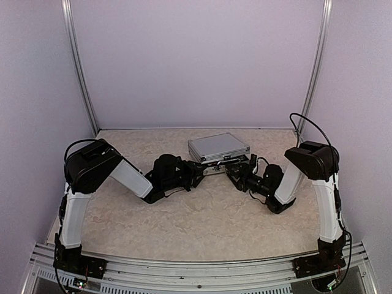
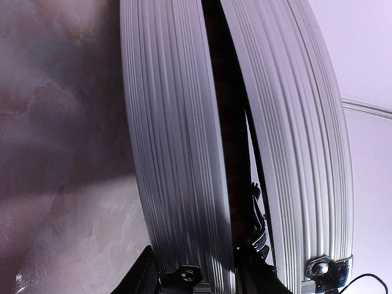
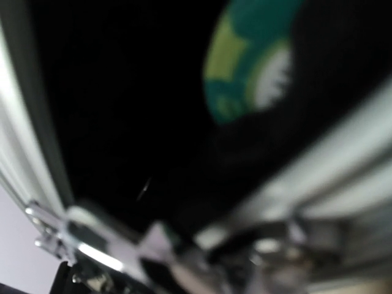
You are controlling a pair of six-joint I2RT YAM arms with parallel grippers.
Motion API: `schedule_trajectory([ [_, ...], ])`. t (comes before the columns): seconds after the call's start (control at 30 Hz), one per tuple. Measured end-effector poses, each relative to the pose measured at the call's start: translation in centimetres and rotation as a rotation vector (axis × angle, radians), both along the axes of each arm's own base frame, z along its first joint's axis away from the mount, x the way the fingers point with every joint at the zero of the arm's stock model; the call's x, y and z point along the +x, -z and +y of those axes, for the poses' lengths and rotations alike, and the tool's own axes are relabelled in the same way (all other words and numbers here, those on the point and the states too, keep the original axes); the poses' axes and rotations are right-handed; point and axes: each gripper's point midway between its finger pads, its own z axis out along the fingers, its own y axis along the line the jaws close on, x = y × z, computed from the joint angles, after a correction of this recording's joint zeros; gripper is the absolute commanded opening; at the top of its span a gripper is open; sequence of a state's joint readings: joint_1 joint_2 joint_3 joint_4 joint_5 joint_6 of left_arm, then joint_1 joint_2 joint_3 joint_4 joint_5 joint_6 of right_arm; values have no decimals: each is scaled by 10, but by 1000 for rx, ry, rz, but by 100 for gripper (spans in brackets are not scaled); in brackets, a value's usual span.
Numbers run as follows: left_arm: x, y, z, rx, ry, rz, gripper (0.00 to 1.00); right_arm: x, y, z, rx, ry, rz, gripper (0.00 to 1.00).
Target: Pack up texas hold em set
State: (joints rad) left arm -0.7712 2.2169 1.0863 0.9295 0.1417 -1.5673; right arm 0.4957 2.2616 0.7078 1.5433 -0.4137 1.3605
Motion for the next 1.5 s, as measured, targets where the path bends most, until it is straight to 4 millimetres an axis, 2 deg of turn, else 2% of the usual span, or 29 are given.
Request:
schedule_trajectory([
  [0.5,0,0,0,-1,0,1,38,0,1,2,-22,-9,-33,60],
  [0.8,0,-1,0,-2,0,0,38,-12,3,-4,-40,-14,-16,59],
  [1.1,0,0,0,-2,-1,2,38,-14,-15,-4,-40,-20,-71,59],
  [1.5,0,0,0,-2,-1,2,38,-11,-16,-3,-19,-18,-53,59],
])
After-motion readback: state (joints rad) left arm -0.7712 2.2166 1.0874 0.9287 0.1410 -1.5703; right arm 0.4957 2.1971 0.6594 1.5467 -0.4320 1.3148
